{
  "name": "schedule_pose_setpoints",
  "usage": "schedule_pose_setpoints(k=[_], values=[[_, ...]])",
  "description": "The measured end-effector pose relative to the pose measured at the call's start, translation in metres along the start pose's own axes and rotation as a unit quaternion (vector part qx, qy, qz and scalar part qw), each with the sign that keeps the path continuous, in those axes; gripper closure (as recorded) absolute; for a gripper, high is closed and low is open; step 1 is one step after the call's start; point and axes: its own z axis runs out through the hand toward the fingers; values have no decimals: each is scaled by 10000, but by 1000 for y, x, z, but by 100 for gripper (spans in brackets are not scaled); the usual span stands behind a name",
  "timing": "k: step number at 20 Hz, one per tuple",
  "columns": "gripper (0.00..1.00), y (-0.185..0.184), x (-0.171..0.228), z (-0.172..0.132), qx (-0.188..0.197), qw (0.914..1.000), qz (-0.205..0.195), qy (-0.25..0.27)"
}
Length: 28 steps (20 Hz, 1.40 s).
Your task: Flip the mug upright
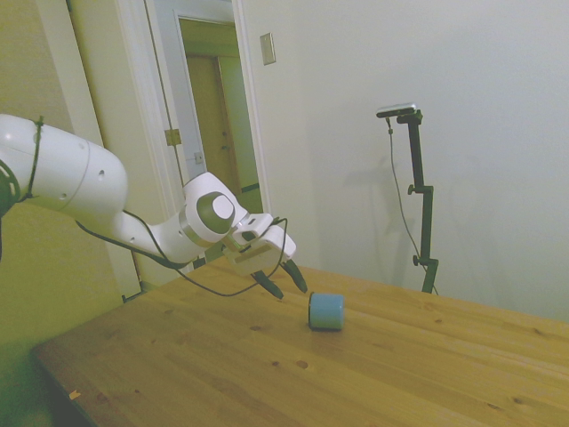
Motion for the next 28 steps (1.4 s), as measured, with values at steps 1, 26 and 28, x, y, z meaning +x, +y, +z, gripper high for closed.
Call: schedule_pose_setpoints(k=[1, 26, 28], values=[[0, -2, 2, 3, -36, 9999, -37, 89], [0, -18, -8, 42, -1066, 9846, -268, 1361], [0, -21, -5, 48, -1089, 9838, -283, 1396]])
